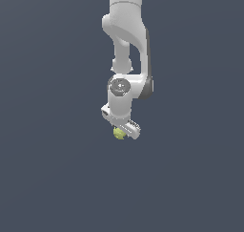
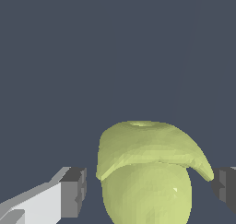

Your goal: Pick up the object and move it to a goal position.

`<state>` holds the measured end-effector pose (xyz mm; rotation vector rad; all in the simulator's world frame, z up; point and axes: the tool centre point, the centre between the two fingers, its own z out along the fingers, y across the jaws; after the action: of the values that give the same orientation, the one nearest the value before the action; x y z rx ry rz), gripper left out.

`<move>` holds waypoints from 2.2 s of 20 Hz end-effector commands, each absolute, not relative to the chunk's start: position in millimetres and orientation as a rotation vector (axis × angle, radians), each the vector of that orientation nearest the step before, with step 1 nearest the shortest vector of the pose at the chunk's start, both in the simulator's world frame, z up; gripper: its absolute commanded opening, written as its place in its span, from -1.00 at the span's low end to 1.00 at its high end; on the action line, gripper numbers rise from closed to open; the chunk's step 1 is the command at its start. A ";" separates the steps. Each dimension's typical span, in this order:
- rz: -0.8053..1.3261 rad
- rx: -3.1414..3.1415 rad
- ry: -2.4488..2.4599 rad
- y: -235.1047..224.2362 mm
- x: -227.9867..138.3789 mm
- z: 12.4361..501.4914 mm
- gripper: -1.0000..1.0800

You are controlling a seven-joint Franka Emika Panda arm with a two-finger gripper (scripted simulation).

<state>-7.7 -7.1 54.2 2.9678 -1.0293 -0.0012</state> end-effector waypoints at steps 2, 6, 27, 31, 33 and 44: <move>0.000 2.968 -1.031 -6.8 -7.3 42.6 0.92; 0.000 2.968 -1.031 -6.7 -6.5 40.3 -1.00; 0.001 2.968 -1.030 -3.5 8.6 72.4 -1.00; 0.001 2.967 -1.031 -1.3 21.3 98.6 -1.00; 0.001 2.967 -1.031 0.1 28.8 114.1 -1.00; 0.001 2.967 -1.031 8.6 75.7 207.5 -1.00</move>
<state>69.9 7.5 195.2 2.9672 -1.0309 0.0029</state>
